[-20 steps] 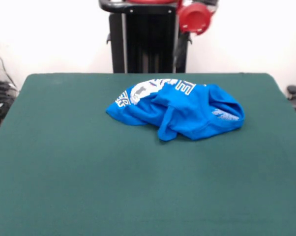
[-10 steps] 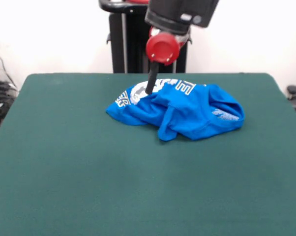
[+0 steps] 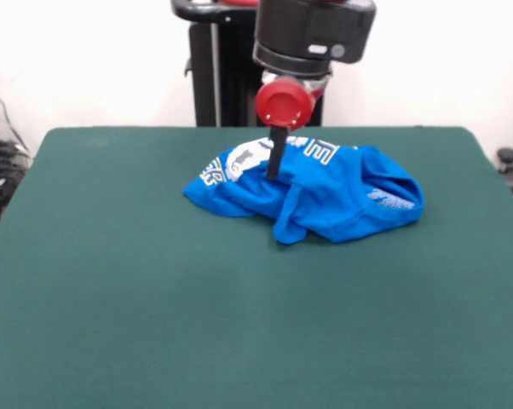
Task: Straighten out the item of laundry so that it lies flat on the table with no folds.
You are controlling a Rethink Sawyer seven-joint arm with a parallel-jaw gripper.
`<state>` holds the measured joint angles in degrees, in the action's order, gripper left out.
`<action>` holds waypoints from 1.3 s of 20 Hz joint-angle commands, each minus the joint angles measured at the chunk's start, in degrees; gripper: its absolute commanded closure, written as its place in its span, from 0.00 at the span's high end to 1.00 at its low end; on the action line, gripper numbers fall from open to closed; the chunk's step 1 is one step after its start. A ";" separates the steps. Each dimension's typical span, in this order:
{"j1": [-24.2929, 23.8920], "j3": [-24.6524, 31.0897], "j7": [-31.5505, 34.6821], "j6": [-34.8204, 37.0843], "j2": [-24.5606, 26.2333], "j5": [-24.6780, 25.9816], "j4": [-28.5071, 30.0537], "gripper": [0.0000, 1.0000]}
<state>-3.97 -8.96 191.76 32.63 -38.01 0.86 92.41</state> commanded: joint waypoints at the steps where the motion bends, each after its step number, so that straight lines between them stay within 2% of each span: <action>1: -0.51 10.25 -5.65 6.07 -5.98 -4.44 9.47 1.00; 6: -0.07 11.54 -4.02 5.36 -6.98 -5.53 11.67 1.00; 10: -0.26 12.96 -2.95 0.17 -4.15 -5.93 13.28 1.00; 14: 1.45 11.56 -1.11 -2.19 -0.63 -4.21 13.23 1.00; 16: 4.15 9.16 3.48 -2.25 0.71 -4.72 12.80 1.00; 18: 4.95 9.32 5.62 -5.08 1.78 -6.08 13.72 1.00; 22: 4.78 11.27 6.00 -11.35 4.69 -7.97 15.08 1.00; 25: 5.65 10.68 4.34 -12.20 6.21 -7.28 14.17 1.00; 26: 3.82 12.81 2.41 -13.07 5.97 -7.99 15.50 0.00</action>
<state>0.25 -3.53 191.76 23.80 -37.59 -4.06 101.67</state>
